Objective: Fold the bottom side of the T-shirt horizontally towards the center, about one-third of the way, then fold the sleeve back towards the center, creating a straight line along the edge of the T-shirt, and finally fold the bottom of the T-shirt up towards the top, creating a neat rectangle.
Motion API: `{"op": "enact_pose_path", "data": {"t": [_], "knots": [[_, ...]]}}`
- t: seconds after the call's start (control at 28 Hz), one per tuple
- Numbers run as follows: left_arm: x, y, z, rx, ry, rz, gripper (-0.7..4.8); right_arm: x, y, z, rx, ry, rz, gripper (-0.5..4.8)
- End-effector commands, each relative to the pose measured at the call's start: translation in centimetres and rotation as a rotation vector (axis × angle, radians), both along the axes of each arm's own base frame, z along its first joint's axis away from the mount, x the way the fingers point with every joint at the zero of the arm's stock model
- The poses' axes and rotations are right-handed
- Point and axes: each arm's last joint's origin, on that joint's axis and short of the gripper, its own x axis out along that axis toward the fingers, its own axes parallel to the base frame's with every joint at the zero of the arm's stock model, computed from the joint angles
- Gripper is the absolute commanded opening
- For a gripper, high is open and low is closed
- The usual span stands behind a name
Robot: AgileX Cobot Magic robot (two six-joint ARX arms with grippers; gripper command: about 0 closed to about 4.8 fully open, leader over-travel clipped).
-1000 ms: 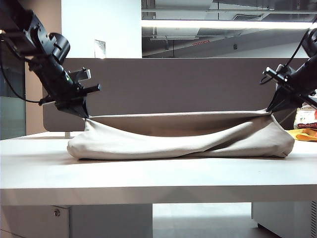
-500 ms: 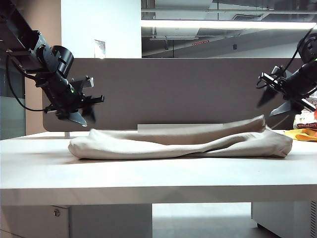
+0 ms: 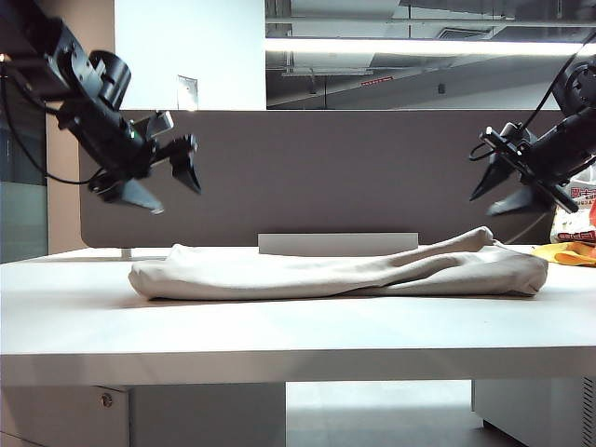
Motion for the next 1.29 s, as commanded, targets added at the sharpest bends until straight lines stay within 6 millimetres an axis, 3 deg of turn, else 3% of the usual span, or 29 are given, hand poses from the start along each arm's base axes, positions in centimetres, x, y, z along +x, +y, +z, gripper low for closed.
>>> {"op": "enact_pose_path", "data": {"t": [0.04,0.11,0.21,0.36,0.54,0.89,1.29], "knots": [[-0.9,-1.1,-0.2,-0.063,0.103,-0.105,1.71,-0.7,0.4,1.4,0.037,0.012,0.047,0.16],[-1.3,-1.6,-0.5,-0.06,0.15,-0.117,1.22,-1.2,0.9,1.9,0.035,0.033,0.057,-0.04],[-2.0,-3.1,-1.1,-0.025,0.206,-0.164,1.09,-2.1,1.1,2.7,0.015,0.066,0.074,-0.04],[-3.0,-5.8,-1.5,0.022,0.246,-0.249,0.15,-3.4,1.7,2.7,-0.005,0.162,0.099,-0.04],[-3.8,-8.3,-1.7,0.042,0.268,-0.289,0.12,-4.9,3.2,0.8,-0.075,0.326,0.149,-0.04],[-4.0,-8.7,-2.8,0.106,0.315,-0.244,-0.06,-5.1,5.5,-0.3,-0.14,0.35,0.179,-0.04],[-3.5,-8.8,-7.0,0.126,0.441,-0.245,-0.06,-4.8,6.6,-0.7,-0.199,0.351,0.135,-0.04]]}}
